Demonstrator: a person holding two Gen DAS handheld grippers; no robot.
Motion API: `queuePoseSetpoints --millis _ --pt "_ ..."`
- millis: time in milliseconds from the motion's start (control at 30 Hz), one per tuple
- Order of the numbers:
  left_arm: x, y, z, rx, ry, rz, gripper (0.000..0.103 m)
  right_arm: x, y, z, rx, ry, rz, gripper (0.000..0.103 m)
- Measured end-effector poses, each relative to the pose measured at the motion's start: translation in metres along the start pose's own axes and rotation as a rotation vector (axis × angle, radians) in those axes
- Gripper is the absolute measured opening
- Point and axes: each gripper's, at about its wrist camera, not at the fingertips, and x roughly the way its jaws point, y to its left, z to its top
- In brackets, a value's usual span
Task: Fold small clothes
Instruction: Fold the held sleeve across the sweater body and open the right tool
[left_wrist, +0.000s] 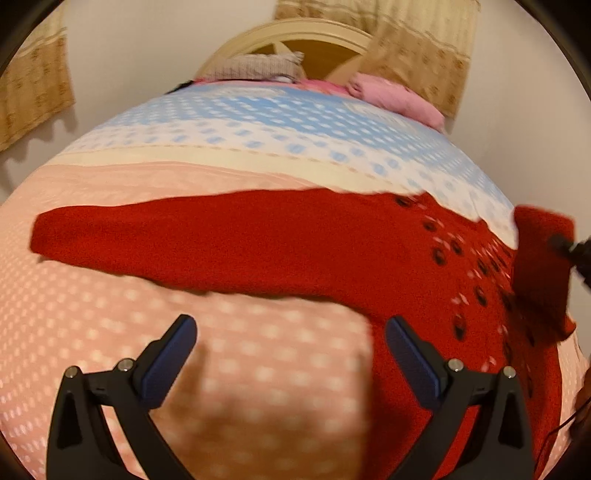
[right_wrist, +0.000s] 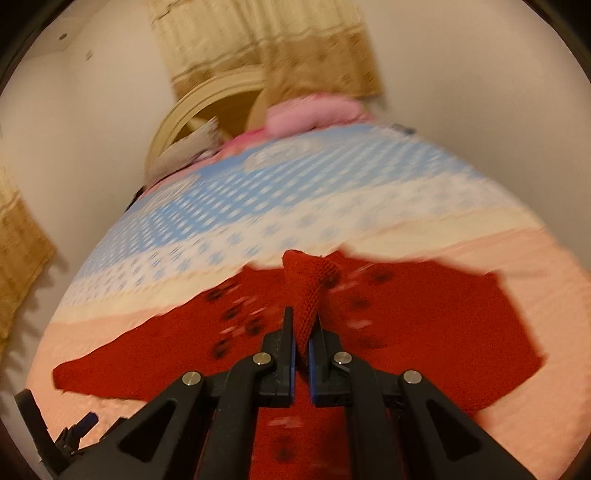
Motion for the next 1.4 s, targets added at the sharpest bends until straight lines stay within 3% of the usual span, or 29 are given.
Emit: queuePoseSetpoints --millis 267,533,600,633,667,800,867,900,967,1100,1333,1400 --pt "0.013 0.046 -0.006 -0.059 -0.002 0.06 0.103 0.069 0.087 -0.06 -0.195 0.102 0.083 0.004" --pt "0.03 0.059 -0.013 -0.094 0.024 0.057 0.103 0.083 0.109 -0.102 -0.347 0.197 0.171 0.009" --pt "0.032 0.059 -0.016 -0.083 0.033 0.056 0.103 0.082 0.111 -0.105 -0.369 0.203 0.184 0.027" --pt "0.033 0.058 -0.016 -0.08 0.037 0.053 0.103 0.08 0.112 -0.105 -0.369 0.209 0.2 0.046" --pt "0.033 0.059 -0.016 -0.08 0.036 0.05 0.103 0.078 0.113 -0.105 -0.365 0.217 0.221 0.058" --pt "0.033 0.061 -0.017 -0.097 0.029 0.044 0.103 0.043 0.109 -0.097 -0.306 0.137 0.334 0.058" --pt "0.034 0.059 -0.017 -0.088 0.029 0.057 0.103 0.034 0.104 -0.089 -0.269 0.089 0.304 0.056" --pt "0.036 0.058 -0.017 -0.08 0.034 0.064 0.103 0.037 0.101 -0.085 -0.254 0.091 0.241 0.052" --pt "0.037 0.056 -0.017 -0.071 0.036 0.07 0.103 0.049 0.098 -0.083 -0.236 0.128 0.213 0.024" --pt "0.039 0.056 -0.018 -0.067 0.046 0.073 0.103 0.081 0.101 -0.099 -0.217 0.233 0.216 0.022" --pt "0.041 0.052 -0.018 -0.045 0.057 0.099 0.103 0.089 0.108 -0.099 -0.228 0.226 0.188 0.022" --pt "0.04 0.055 -0.018 -0.054 0.055 0.088 0.103 0.075 0.1 -0.089 -0.2 0.179 0.177 0.022"
